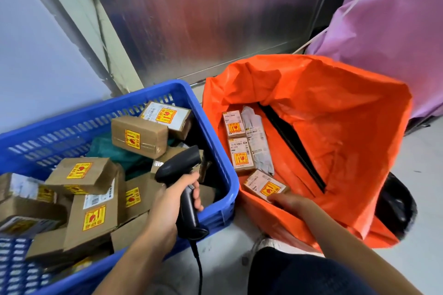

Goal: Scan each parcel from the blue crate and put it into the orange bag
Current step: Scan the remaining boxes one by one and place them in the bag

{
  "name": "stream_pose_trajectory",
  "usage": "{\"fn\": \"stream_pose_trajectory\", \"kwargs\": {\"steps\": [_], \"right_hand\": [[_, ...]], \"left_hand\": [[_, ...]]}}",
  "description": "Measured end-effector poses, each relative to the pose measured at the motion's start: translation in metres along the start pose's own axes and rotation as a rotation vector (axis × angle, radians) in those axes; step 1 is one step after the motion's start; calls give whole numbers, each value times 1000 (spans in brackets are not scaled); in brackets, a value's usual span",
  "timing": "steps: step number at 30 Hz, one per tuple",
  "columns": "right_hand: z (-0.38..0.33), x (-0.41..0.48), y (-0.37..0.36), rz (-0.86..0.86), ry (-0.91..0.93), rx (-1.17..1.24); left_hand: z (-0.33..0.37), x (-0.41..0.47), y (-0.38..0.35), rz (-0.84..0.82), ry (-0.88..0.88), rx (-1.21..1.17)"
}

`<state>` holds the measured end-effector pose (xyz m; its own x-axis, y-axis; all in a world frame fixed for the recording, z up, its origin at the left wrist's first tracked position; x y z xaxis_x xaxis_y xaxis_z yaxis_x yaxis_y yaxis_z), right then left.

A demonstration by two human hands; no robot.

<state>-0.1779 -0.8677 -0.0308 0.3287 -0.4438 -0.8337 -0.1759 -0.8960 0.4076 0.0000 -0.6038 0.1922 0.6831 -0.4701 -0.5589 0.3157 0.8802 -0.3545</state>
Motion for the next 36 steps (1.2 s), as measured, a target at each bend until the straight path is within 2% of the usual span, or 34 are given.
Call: {"fn": "stream_pose_trajectory", "kwargs": {"steps": [3,7,13,17,21,26,31,36], "right_hand": [[6,6,18,235,-89,11],[-3,5,4,82,-106,59],[-18,-3,-4,64,-56,-73],[-28,-2,-10,96,67,-72],[-43,-1,-27,8,181,28],[-63,-18,-20,3,281,-301],[-69,-42,1,50,219,-651],[-87,-74,25,-9,134,-794]], "left_hand": [[0,-2,-3,-31,-50,107],[1,-3,-4,-14,-87,134],[3,-6,-6,-12,-110,143],[3,-7,-8,-18,-117,143],[3,-7,-8,-20,-119,142],[3,-6,-8,-18,-113,143],[3,-6,-8,-29,-86,147],[6,-9,-5,-31,-19,139]]}}
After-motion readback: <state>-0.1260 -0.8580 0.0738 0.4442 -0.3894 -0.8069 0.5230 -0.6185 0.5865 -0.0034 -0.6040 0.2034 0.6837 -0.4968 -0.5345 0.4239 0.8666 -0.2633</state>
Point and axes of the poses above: each hand's wrist, its own x-axis towards the middle knuckle, its own y-axis out of the back of the hand, z = x × y, the point moved 7 cm from there along x, towards the middle knuckle, and after that the axes turned 12 degrees about -x, right-handed, at the moved point
